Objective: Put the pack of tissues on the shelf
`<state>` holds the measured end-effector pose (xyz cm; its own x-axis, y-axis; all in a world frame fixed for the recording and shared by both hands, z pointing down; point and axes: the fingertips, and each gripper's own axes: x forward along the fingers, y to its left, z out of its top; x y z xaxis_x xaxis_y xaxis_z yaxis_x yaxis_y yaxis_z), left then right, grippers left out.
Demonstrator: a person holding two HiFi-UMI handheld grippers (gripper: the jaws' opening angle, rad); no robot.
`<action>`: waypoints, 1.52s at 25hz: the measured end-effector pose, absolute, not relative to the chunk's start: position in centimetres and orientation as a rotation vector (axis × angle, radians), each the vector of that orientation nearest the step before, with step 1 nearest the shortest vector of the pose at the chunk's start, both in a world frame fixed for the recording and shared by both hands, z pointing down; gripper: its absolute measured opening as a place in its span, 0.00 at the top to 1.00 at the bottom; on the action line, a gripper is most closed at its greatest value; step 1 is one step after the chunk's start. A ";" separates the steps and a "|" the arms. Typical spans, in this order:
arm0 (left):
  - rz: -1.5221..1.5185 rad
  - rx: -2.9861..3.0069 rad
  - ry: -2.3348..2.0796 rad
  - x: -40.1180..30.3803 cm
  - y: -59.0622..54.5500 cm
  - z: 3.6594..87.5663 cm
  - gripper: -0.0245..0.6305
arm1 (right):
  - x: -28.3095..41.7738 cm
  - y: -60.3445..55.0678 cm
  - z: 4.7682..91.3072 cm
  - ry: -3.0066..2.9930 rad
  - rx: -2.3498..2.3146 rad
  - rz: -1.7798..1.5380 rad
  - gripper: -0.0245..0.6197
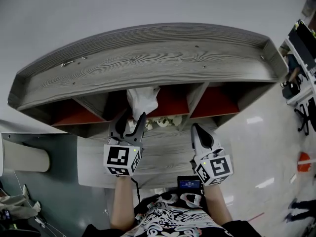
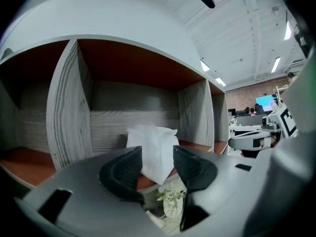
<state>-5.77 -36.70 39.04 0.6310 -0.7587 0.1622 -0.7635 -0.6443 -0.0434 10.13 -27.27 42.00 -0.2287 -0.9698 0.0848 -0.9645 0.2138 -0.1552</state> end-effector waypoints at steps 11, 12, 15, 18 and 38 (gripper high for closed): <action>0.159 2.800 -1.269 -7.9 -32.2 38.7 0.69 | 7.8 -24.1 41.0 2.448 -1.913 -0.234 0.96; 0.150 2.798 -1.264 -8.1 -31.6 38.8 0.71 | 7.6 -23.7 41.0 2.444 -1.917 -0.239 0.96; 0.124 2.794 -1.263 -8.7 -29.9 38.7 0.76 | 6.9 -22.6 41.0 2.453 -1.911 -0.231 0.96; 0.102 2.801 -1.286 -9.6 -28.2 38.4 0.88 | 5.9 -21.4 40.7 2.477 -1.888 -0.205 0.96; 0.090 2.780 -1.251 -13.2 -22.3 38.5 0.94 | 1.4 -16.9 40.4 2.518 -1.834 -0.191 0.96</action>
